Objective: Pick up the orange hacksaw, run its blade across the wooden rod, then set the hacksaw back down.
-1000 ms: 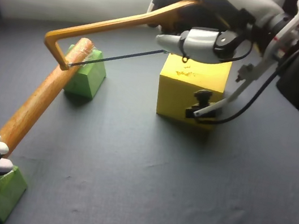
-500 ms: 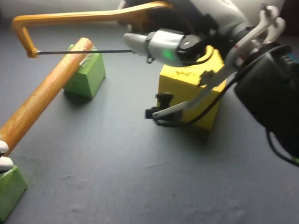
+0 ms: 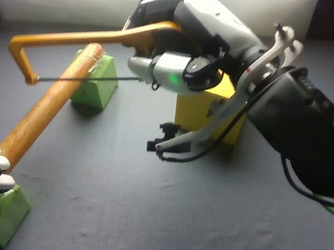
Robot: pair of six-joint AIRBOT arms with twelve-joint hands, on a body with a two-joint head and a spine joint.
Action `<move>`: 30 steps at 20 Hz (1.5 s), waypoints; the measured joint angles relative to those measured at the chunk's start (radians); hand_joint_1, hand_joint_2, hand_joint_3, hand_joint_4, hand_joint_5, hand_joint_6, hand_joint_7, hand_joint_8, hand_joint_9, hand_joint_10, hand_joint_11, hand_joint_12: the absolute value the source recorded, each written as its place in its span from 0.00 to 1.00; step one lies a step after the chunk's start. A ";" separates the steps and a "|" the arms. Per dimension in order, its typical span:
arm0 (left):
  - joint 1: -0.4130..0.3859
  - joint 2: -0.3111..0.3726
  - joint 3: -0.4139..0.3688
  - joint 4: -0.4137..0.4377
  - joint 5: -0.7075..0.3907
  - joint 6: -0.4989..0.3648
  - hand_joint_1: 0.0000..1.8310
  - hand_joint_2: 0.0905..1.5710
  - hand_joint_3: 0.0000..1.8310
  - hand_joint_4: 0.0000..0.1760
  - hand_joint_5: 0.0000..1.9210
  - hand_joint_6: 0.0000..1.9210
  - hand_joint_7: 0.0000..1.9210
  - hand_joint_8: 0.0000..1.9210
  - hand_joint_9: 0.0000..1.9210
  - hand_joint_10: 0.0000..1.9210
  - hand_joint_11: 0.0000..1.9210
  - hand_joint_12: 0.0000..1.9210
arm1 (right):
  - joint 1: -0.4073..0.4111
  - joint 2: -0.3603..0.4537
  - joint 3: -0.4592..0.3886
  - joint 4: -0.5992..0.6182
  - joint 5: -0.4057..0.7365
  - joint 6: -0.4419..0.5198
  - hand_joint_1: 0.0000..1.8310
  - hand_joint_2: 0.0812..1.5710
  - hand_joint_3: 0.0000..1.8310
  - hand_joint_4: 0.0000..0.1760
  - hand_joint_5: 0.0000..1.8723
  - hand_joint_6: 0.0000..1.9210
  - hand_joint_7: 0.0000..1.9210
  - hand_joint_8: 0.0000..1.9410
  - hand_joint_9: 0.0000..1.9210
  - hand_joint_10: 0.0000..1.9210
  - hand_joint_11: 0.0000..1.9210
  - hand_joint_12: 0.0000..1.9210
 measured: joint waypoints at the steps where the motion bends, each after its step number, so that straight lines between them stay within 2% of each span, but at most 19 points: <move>1: -0.001 -0.001 0.000 0.000 0.000 0.000 0.00 0.75 0.00 0.00 0.00 0.00 0.00 0.00 0.00 0.00 0.01 0.01 | -0.003 0.000 -0.006 0.003 0.003 -0.004 0.75 0.72 0.00 0.00 0.41 0.58 0.48 0.57 0.47 0.67 0.40 0.67; 4: -0.001 -0.001 0.000 0.000 0.001 0.000 0.00 0.74 0.00 0.00 0.00 0.00 0.00 0.00 0.00 0.00 0.00 0.00 | -0.003 0.003 -0.018 0.008 0.002 -0.007 0.75 0.70 0.00 0.00 0.45 0.51 0.50 0.54 0.52 0.63 0.42 0.65; 6: -0.001 -0.001 0.000 0.000 0.002 0.000 0.00 0.75 0.00 0.00 0.00 0.00 0.00 0.00 0.00 0.00 0.01 0.01 | -0.013 0.010 -0.032 0.006 0.000 -0.031 0.75 0.70 0.00 0.00 0.45 0.50 0.50 0.54 0.51 0.66 0.42 0.67; 7: -0.001 -0.001 0.000 0.000 0.002 0.000 0.00 0.75 0.00 0.00 0.00 0.00 0.01 0.00 0.00 0.00 0.01 0.01 | -0.015 0.010 -0.034 0.006 -0.003 -0.035 0.69 0.72 0.00 0.00 0.44 0.55 0.51 0.59 0.50 0.55 0.42 0.67; 8: -0.001 -0.001 0.000 0.000 0.002 0.000 0.00 0.74 0.00 0.00 0.01 0.00 0.01 0.00 0.00 0.00 0.01 0.01 | -0.020 0.013 -0.038 0.009 -0.010 -0.040 0.67 0.73 0.00 0.00 0.44 0.56 0.51 0.60 0.51 0.49 0.41 0.68; 10: -0.001 -0.001 0.000 -0.001 0.002 0.000 0.00 0.74 0.00 0.00 0.01 0.00 0.01 0.00 0.00 0.00 0.01 0.01 | -0.020 0.016 -0.040 0.009 -0.010 -0.043 0.67 0.73 0.00 0.00 0.43 0.57 0.51 0.61 0.51 0.47 0.39 0.69; 14: -0.001 -0.001 0.000 -0.001 0.001 0.000 0.00 0.74 0.00 0.00 0.01 0.00 0.01 0.00 0.00 0.00 0.01 0.01 | -0.026 0.027 -0.046 0.007 -0.005 -0.062 0.67 0.73 0.00 0.00 0.43 0.58 0.51 0.61 0.52 0.47 0.40 0.69; 15: -0.002 -0.001 0.000 -0.001 0.001 0.000 0.00 0.74 0.00 0.00 0.00 0.00 0.00 0.00 0.00 0.00 0.01 0.01 | -0.032 0.031 -0.054 0.009 -0.003 -0.062 0.73 0.71 0.00 0.00 0.45 0.52 0.51 0.55 0.50 0.63 0.41 0.67; 16: -0.002 -0.001 0.000 -0.001 0.001 0.000 0.00 0.74 0.00 0.00 0.00 0.00 0.00 0.00 0.00 0.00 0.01 0.01 | -0.033 0.032 -0.057 0.009 -0.002 -0.063 0.73 0.71 0.00 0.00 0.45 0.52 0.51 0.55 0.50 0.63 0.41 0.67; 17: -0.002 -0.001 0.000 -0.001 0.002 0.000 0.00 0.74 0.00 0.00 0.00 0.00 0.00 0.00 0.00 0.00 0.01 0.01 | -0.038 0.032 -0.063 0.009 -0.002 -0.063 0.75 0.71 0.00 0.00 0.44 0.52 0.50 0.54 0.50 0.67 0.41 0.66; 26: -0.002 -0.003 0.004 -0.001 0.002 0.000 0.00 0.74 0.00 0.00 0.00 0.00 0.00 0.00 0.00 0.00 0.00 0.01 | -0.044 0.036 -0.078 0.010 0.013 -0.077 0.75 0.69 0.00 0.00 0.46 0.50 0.53 0.49 0.52 0.64 0.42 0.65; 30: -0.002 -0.003 0.004 -0.001 0.002 0.000 0.00 0.74 0.00 0.00 0.00 0.00 0.00 0.00 0.00 0.00 0.00 0.02 | -0.044 0.041 -0.077 0.018 0.044 -0.079 0.75 0.70 0.00 0.00 0.44 0.51 0.51 0.53 0.51 0.66 0.42 0.67</move>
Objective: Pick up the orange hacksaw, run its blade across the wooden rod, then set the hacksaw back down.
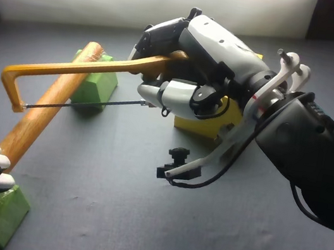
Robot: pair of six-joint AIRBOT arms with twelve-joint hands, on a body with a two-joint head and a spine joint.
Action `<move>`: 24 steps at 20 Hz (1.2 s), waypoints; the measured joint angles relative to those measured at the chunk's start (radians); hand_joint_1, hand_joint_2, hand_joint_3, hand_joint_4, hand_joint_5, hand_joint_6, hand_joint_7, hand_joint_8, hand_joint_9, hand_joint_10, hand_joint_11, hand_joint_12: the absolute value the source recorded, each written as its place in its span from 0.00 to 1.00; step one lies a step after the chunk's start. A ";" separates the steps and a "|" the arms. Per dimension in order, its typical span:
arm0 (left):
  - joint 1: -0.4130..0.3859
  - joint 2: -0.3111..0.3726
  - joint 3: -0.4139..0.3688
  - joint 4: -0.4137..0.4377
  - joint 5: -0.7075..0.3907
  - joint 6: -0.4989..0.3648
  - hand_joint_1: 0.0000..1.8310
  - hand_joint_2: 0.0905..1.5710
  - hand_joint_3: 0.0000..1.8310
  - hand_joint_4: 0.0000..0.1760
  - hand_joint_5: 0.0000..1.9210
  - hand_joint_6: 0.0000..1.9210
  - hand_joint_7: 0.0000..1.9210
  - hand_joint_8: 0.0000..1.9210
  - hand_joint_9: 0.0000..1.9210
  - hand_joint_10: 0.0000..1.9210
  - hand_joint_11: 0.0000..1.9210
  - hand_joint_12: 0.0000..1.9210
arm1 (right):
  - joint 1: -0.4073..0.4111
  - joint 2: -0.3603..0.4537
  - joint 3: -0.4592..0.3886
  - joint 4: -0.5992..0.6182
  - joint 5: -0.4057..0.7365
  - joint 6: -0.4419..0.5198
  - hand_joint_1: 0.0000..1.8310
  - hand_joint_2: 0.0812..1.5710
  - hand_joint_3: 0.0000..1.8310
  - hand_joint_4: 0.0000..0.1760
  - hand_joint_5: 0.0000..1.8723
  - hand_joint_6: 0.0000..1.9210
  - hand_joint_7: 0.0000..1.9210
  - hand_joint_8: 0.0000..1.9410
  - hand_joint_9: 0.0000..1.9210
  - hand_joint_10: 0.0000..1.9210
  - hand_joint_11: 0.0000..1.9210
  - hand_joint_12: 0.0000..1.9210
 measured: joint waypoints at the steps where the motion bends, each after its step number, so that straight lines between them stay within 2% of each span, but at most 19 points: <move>1: 0.000 0.000 0.000 0.000 0.000 0.000 0.00 0.74 0.00 0.00 0.00 0.00 0.00 0.00 0.00 0.00 0.00 0.02 | 0.000 0.000 0.000 0.001 0.000 0.000 0.75 0.70 0.00 0.00 0.44 0.51 0.51 0.53 0.51 0.66 0.42 0.67; 6: 0.000 0.000 0.000 0.000 0.000 0.000 0.00 0.74 0.00 0.00 0.01 0.00 0.01 0.00 0.00 0.00 0.01 0.02 | -0.010 0.011 -0.014 -0.001 -0.013 -0.011 0.75 0.69 0.00 0.00 0.46 0.49 0.53 0.50 0.52 0.64 0.43 0.66; 7: 0.000 0.000 0.000 0.000 0.000 0.000 0.00 0.74 0.00 0.00 0.00 0.00 0.00 0.00 0.00 0.00 0.00 0.02 | -0.014 0.013 -0.017 0.011 -0.016 -0.022 0.69 0.71 0.00 0.00 0.45 0.54 0.53 0.55 0.51 0.53 0.42 0.67; 8: 0.000 0.000 0.000 0.000 0.000 0.000 0.00 0.74 0.00 0.00 0.01 0.00 0.00 0.00 0.00 0.00 0.00 0.02 | -0.016 0.015 -0.022 0.032 -0.014 -0.041 0.68 0.72 0.00 0.00 0.45 0.55 0.53 0.56 0.53 0.44 0.41 0.69; 9: 0.000 0.000 0.000 0.000 0.000 0.000 0.00 0.74 0.00 0.00 0.00 0.00 0.00 0.00 0.00 0.00 0.00 0.02 | -0.017 0.018 -0.029 0.055 -0.013 -0.062 0.67 0.72 0.00 0.00 0.44 0.56 0.53 0.57 0.54 0.43 0.40 0.69; 10: 0.000 0.000 0.000 0.000 0.000 0.000 0.00 0.74 0.00 0.00 0.00 0.00 0.00 0.00 0.00 0.00 0.00 0.02 | -0.017 0.019 -0.035 0.064 -0.009 -0.079 0.74 0.70 0.00 0.00 0.46 0.50 0.53 0.50 0.52 0.61 0.41 0.68; 11: 0.000 0.000 0.000 0.000 0.000 0.000 0.00 0.74 0.00 0.00 0.00 0.00 0.00 0.00 0.00 0.00 0.00 0.02 | -0.017 0.019 -0.041 0.070 -0.007 -0.090 0.69 0.71 0.00 0.00 0.45 0.54 0.53 0.56 0.51 0.52 0.41 0.68; 12: 0.000 0.000 0.000 0.000 0.000 0.000 0.00 0.74 0.00 0.00 0.00 0.00 0.00 0.00 0.00 0.00 0.00 0.01 | -0.021 0.019 -0.046 0.072 -0.005 -0.093 0.68 0.71 0.00 0.00 0.45 0.55 0.54 0.56 0.53 0.46 0.42 0.68; 15: 0.000 0.000 0.000 0.000 0.000 0.000 0.00 0.74 0.00 0.00 0.00 0.00 0.00 0.00 0.00 0.00 0.00 0.01 | -0.033 0.018 -0.050 0.079 -0.010 -0.104 0.67 0.72 0.00 0.00 0.44 0.56 0.52 0.58 0.54 0.43 0.41 0.68; 16: 0.000 0.000 0.000 0.000 0.000 0.000 0.00 0.74 0.00 0.00 0.00 0.00 0.00 0.00 0.00 0.00 0.01 0.01 | -0.034 0.018 -0.051 0.085 -0.007 -0.109 0.74 0.70 0.00 0.00 0.47 0.49 0.54 0.50 0.52 0.60 0.41 0.68; 17: 0.000 0.000 0.000 0.000 0.000 0.000 0.00 0.74 0.00 0.00 0.00 0.00 0.00 0.00 0.00 0.00 0.01 0.01 | -0.034 0.018 -0.051 0.083 0.001 -0.117 0.75 0.69 0.00 0.00 0.47 0.48 0.54 0.48 0.51 0.64 0.41 0.68; 20: 0.000 0.000 0.000 0.000 0.001 0.000 0.00 0.74 0.00 0.00 0.00 0.00 0.00 0.00 0.00 0.00 0.00 0.01 | -0.031 0.016 -0.052 0.106 0.048 -0.134 0.75 0.70 0.00 0.00 0.44 0.51 0.52 0.52 0.50 0.67 0.41 0.68; 24: 0.000 0.000 0.000 0.000 0.000 0.000 0.00 0.74 0.00 0.00 0.00 0.00 0.00 0.00 0.00 0.00 0.00 0.01 | -0.022 0.016 -0.051 0.163 0.124 -0.153 0.75 0.70 0.00 0.00 0.46 0.48 0.52 0.51 0.51 0.66 0.41 0.68</move>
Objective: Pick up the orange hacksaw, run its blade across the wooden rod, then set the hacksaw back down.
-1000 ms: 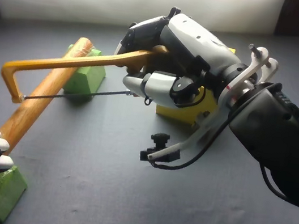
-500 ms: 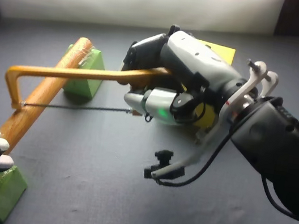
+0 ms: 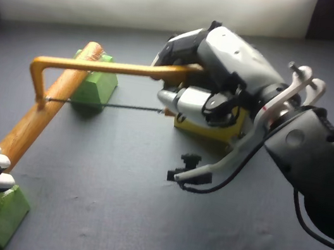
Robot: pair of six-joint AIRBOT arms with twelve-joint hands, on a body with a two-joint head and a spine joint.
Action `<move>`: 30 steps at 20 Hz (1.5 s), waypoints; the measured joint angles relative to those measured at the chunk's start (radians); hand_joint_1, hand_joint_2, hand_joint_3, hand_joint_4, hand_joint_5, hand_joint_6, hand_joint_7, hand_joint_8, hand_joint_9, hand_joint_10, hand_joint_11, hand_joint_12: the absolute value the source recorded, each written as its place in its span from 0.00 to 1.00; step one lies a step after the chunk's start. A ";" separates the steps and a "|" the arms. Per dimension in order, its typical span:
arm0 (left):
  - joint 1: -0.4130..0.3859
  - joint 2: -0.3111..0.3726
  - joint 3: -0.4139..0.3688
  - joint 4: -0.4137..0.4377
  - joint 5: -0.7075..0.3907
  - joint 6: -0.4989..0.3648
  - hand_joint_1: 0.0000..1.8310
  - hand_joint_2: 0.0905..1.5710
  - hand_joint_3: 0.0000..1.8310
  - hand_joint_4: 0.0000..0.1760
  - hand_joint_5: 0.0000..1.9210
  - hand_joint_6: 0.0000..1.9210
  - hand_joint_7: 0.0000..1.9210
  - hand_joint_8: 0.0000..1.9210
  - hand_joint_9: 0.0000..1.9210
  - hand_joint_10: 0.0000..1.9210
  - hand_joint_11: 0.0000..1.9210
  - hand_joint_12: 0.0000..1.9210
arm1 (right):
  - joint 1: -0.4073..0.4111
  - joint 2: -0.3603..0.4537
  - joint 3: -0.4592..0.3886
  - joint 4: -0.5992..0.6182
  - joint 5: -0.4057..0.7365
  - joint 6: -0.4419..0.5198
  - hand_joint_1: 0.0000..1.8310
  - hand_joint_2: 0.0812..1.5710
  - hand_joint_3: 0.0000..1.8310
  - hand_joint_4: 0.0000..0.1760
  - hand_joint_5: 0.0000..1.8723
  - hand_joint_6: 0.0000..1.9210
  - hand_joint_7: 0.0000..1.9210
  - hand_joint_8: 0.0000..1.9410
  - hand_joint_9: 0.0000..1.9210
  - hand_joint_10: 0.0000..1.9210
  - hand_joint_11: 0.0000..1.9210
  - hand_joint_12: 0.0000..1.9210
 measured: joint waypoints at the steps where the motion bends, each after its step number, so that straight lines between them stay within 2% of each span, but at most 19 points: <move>1: 0.000 0.000 0.000 0.000 0.000 0.000 0.00 0.74 0.00 0.00 0.01 0.00 0.01 0.00 0.00 0.00 0.01 0.01 | 0.002 0.000 0.000 0.001 0.003 0.000 0.69 0.71 0.00 0.00 0.45 0.53 0.52 0.57 0.51 0.54 0.41 0.68; 2: 0.000 0.000 0.000 0.000 0.000 0.000 0.00 0.74 0.00 0.00 0.00 0.00 0.01 0.00 0.00 0.00 0.00 0.01 | 0.002 0.000 0.000 0.000 0.006 0.000 0.68 0.72 0.00 0.00 0.45 0.54 0.52 0.58 0.52 0.48 0.41 0.69; 3: 0.000 0.000 0.000 0.000 0.000 0.000 0.00 0.74 0.00 0.00 0.00 0.00 0.01 0.00 0.00 0.00 0.00 0.01 | 0.002 0.000 -0.002 0.000 0.005 0.000 0.74 0.70 0.00 0.00 0.46 0.49 0.52 0.52 0.51 0.62 0.40 0.68; 5: 0.000 0.000 0.000 0.000 0.000 0.000 0.00 0.74 0.00 0.00 0.00 0.00 0.00 0.00 0.00 0.00 0.00 0.01 | 0.002 0.000 -0.005 0.000 0.000 0.000 0.75 0.69 0.00 0.00 0.47 0.46 0.53 0.50 0.51 0.65 0.42 0.67; 7: 0.000 0.000 0.000 0.000 0.000 0.000 0.00 0.74 0.00 0.00 0.00 0.00 0.00 0.00 0.00 0.00 0.00 0.01 | 0.002 0.000 -0.007 0.000 0.000 0.000 0.75 0.69 0.00 0.00 0.47 0.47 0.53 0.51 0.51 0.65 0.41 0.67; 8: 0.000 0.000 0.000 0.000 0.000 0.000 0.00 0.74 0.00 0.00 0.01 0.00 0.01 0.00 0.00 0.00 0.00 0.01 | 0.002 0.000 -0.009 0.000 -0.002 -0.001 0.69 0.71 0.00 0.00 0.45 0.53 0.52 0.57 0.51 0.54 0.42 0.67; 9: 0.000 0.000 0.000 0.000 0.000 0.000 0.00 0.74 0.00 0.00 0.00 0.00 0.00 0.00 0.00 0.00 0.01 0.02 | 0.002 0.000 -0.010 0.000 -0.005 -0.007 0.75 0.70 0.00 0.00 0.45 0.49 0.51 0.53 0.51 0.66 0.42 0.67; 12: 0.000 0.000 0.003 0.000 -0.001 0.000 0.00 0.74 0.00 0.00 0.00 0.00 0.00 0.00 0.00 0.00 0.00 0.02 | -0.006 0.000 -0.023 -0.001 -0.013 -0.023 0.75 0.69 0.00 0.00 0.47 0.47 0.52 0.51 0.51 0.65 0.42 0.66; 13: 0.000 0.000 0.004 0.000 0.000 0.000 0.00 0.74 0.00 0.00 0.00 0.00 0.00 0.00 0.00 0.00 0.00 0.02 | -0.010 -0.002 -0.024 0.000 -0.018 -0.034 0.75 0.72 0.00 0.00 0.43 0.53 0.48 0.57 0.47 0.69 0.41 0.66; 14: -0.002 0.000 0.004 0.000 0.000 0.000 0.00 0.74 0.00 0.00 0.00 0.00 0.00 0.00 0.00 0.00 0.00 0.02 | -0.011 -0.004 -0.024 0.006 -0.019 -0.039 0.75 0.72 0.00 0.00 0.43 0.53 0.48 0.57 0.47 0.69 0.41 0.66; 15: -0.002 0.000 0.004 0.001 0.000 0.000 0.00 0.74 0.00 0.00 0.00 0.00 0.00 0.00 0.00 0.00 0.00 0.02 | -0.011 -0.012 -0.024 0.026 -0.017 -0.048 0.75 0.70 0.00 0.00 0.46 0.49 0.52 0.52 0.51 0.66 0.42 0.66; 17: -0.002 0.000 0.004 0.001 0.000 0.000 0.00 0.74 0.00 0.00 0.00 0.00 0.00 0.00 0.00 0.00 0.00 0.02 | -0.011 -0.027 -0.023 0.047 -0.007 -0.070 0.75 0.71 0.00 0.00 0.44 0.52 0.50 0.54 0.49 0.67 0.42 0.65; 19: -0.002 0.000 0.004 0.001 0.000 0.000 0.00 0.74 0.00 0.00 0.00 0.00 0.00 0.00 0.00 0.00 0.01 0.02 | -0.009 -0.047 -0.020 0.069 -0.003 -0.102 0.75 0.70 0.00 0.00 0.46 0.49 0.52 0.51 0.51 0.66 0.42 0.67; 21: -0.002 -0.002 0.004 0.000 0.001 0.000 0.00 0.74 0.00 0.00 0.01 0.00 0.01 0.00 0.00 0.00 0.00 0.02 | -0.003 -0.071 -0.016 0.084 -0.014 -0.116 0.75 0.71 0.00 0.00 0.43 0.54 0.50 0.54 0.47 0.68 0.42 0.67; 22: -0.002 -0.005 0.004 0.000 -0.001 -0.001 0.00 0.74 0.00 0.00 0.00 0.00 0.00 0.00 0.00 0.00 0.00 0.01 | 0.003 -0.085 -0.006 0.083 -0.021 -0.120 0.68 0.72 0.00 0.00 0.44 0.56 0.53 0.56 0.53 0.45 0.40 0.68; 28: -0.002 -0.005 0.005 0.000 0.000 0.000 0.00 0.74 0.00 0.00 0.00 0.00 0.00 0.00 0.00 0.00 0.00 0.00 | 0.014 -0.148 0.041 0.091 -0.030 -0.144 0.67 0.72 0.00 0.00 0.44 0.56 0.53 0.57 0.54 0.41 0.41 0.67; 29: -0.002 -0.005 0.005 0.000 0.001 0.000 0.00 0.74 0.00 0.00 0.00 0.00 0.00 0.00 0.00 0.00 0.01 0.00 | 0.015 -0.161 0.048 0.098 -0.029 -0.145 0.73 0.71 0.00 0.00 0.43 0.55 0.50 0.54 0.49 0.62 0.41 0.66; 30: -0.002 -0.005 0.005 -0.001 0.000 0.000 0.00 0.74 0.00 0.00 0.00 0.00 0.00 0.00 0.00 0.00 0.01 0.00 | 0.017 -0.172 0.053 0.103 -0.029 -0.145 0.74 0.72 0.00 0.00 0.42 0.55 0.49 0.55 0.47 0.67 0.41 0.66</move>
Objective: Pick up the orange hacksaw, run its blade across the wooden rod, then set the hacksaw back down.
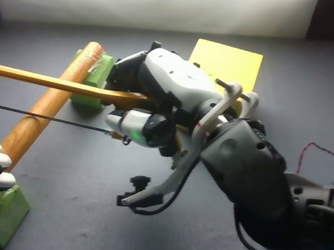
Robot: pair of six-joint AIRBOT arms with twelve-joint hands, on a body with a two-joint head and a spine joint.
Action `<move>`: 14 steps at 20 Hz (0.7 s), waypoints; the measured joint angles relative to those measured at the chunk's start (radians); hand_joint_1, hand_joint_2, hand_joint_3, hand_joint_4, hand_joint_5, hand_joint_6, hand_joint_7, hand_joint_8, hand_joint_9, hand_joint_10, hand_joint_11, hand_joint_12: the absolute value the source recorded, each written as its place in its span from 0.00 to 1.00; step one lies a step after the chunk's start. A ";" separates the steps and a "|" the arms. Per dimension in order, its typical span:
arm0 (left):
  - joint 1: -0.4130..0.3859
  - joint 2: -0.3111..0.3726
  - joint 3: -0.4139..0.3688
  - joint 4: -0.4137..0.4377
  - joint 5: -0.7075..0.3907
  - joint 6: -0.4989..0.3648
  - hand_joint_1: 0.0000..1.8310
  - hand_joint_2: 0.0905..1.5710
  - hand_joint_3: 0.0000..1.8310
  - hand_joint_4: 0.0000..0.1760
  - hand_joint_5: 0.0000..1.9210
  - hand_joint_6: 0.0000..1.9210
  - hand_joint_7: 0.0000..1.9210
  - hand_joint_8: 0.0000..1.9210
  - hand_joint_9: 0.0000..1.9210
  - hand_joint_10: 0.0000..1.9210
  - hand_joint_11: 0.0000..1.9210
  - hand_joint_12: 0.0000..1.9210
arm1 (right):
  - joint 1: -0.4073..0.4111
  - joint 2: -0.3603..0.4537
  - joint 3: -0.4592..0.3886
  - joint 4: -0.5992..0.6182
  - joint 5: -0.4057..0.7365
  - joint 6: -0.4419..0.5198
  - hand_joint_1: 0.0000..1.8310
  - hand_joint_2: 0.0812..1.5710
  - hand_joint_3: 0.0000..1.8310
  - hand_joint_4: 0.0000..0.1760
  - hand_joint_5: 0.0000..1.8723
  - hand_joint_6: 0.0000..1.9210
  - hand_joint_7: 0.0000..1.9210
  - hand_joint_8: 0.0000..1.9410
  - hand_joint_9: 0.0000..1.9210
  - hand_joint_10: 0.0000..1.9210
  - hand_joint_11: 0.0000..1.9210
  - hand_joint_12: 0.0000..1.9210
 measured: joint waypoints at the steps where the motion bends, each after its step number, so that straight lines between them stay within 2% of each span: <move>1: 0.000 0.000 0.000 0.000 0.000 0.000 0.00 0.74 0.00 0.00 0.00 0.00 0.00 0.00 0.00 0.00 0.01 0.00 | 0.004 -0.014 0.006 0.006 0.001 -0.001 0.75 0.72 0.00 0.00 0.42 0.56 0.49 0.55 0.47 0.69 0.41 0.67; 2: 0.000 0.000 0.000 0.000 0.001 0.000 0.00 0.74 0.00 0.00 0.00 0.00 0.00 0.00 0.00 0.00 0.01 0.00 | 0.006 -0.023 0.010 0.014 0.002 -0.002 0.69 0.72 0.00 0.00 0.44 0.55 0.52 0.57 0.50 0.54 0.41 0.68; 4: 0.000 0.000 0.000 0.000 0.001 0.000 0.00 0.74 0.00 0.00 0.00 0.00 0.00 0.00 0.00 0.00 0.01 0.00 | 0.011 -0.047 0.022 0.031 0.003 -0.008 0.67 0.72 0.00 0.00 0.45 0.55 0.52 0.58 0.53 0.44 0.41 0.68; 14: -0.001 -0.001 0.000 0.000 0.003 0.000 0.00 0.74 0.00 0.00 0.00 0.00 0.00 0.00 0.00 0.00 0.01 0.01 | 0.053 -0.161 0.114 0.060 0.090 0.009 0.68 0.71 0.00 0.00 0.45 0.54 0.54 0.55 0.55 0.40 0.40 0.68</move>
